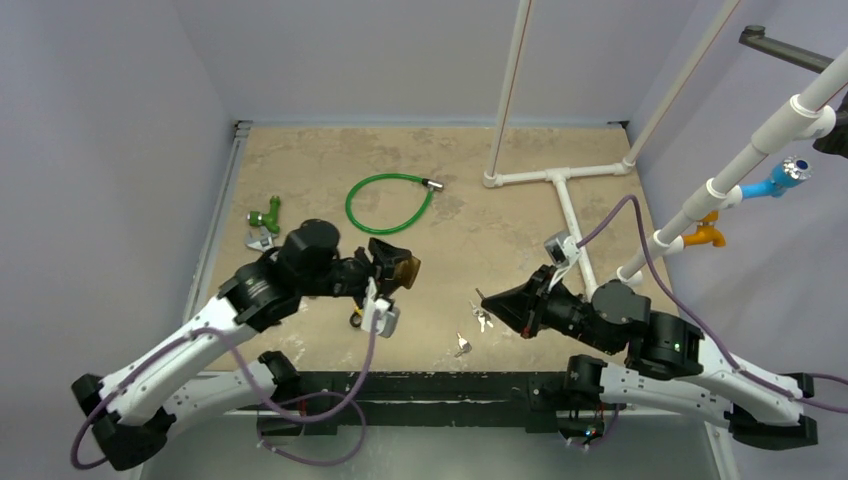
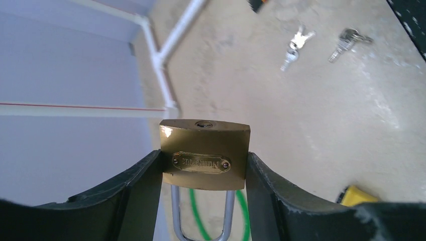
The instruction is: Unlock with the key
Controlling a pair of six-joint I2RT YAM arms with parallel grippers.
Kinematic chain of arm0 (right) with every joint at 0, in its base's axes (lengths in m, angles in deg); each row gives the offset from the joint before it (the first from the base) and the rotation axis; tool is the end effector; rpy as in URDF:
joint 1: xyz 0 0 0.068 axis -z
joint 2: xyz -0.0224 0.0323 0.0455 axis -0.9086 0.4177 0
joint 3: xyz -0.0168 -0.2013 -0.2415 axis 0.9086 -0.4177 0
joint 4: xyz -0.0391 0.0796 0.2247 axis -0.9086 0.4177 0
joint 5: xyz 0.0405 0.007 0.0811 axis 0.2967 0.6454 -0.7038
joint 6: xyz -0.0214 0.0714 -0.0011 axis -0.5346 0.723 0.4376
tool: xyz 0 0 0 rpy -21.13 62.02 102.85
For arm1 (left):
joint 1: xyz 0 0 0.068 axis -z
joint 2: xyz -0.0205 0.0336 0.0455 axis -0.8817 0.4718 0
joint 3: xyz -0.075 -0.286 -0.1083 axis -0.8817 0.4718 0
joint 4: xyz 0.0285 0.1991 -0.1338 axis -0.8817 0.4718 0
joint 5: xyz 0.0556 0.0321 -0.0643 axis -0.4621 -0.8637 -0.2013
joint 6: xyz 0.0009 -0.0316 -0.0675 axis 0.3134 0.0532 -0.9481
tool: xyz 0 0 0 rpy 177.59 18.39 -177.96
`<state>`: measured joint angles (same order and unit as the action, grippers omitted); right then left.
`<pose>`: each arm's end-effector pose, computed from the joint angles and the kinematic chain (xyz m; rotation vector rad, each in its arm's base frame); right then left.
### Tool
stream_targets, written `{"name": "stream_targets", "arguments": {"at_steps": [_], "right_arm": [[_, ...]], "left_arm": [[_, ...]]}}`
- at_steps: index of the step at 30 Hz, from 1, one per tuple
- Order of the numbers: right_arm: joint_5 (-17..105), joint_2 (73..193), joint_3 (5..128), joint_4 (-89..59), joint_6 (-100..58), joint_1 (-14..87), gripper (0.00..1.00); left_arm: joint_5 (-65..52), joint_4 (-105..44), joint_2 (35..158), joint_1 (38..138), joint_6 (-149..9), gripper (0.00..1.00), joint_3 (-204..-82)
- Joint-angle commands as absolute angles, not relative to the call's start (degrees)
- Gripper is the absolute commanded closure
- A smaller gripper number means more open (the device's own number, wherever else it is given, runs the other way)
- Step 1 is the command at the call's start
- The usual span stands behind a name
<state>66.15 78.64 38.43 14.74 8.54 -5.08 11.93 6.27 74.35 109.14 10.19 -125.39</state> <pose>0.0368 0.0573 0.3650 -0.3621 1.8434 1.1250 0.0943 -0.1432 0.3520 1.9030 0.8916 -0.2806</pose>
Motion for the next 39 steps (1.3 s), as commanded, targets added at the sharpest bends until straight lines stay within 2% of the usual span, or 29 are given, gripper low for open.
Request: {"name": "stream_targets", "arguments": {"at_steps": [1,7,12,18,27,39], "right_arm": [[65.21,81.21,39.48,8.36,5.65,-5.18,1.00],[60.42,85.53,38.81,2.02,3.41,-5.18,1.00],[56.37,90.73,41.48,-0.41,0.85,-5.18,1.00],[53.43,94.94,45.03,-0.99,-1.27,-5.09,1.00],[50.04,96.12,46.45,-3.70,-3.12,-5.03,1.00],[43.36,97.61,45.02,-12.63,-1.66,-3.30,1.00]], "left_arm": [[16.92,-2.23,65.30,109.77,11.27,1.00,-127.82],[18.16,-2.90,57.52,111.86,17.69,1.00,-128.37],[18.08,-3.02,55.19,112.64,25.48,1.00,-127.41],[17.34,-3.11,53.29,112.74,27.66,1.00,-127.47],[18.27,-4.05,51.10,113.15,30.35,1.00,-127.40],[12.52,-6.42,49.92,113.18,47.43,1.00,-122.88]]}}
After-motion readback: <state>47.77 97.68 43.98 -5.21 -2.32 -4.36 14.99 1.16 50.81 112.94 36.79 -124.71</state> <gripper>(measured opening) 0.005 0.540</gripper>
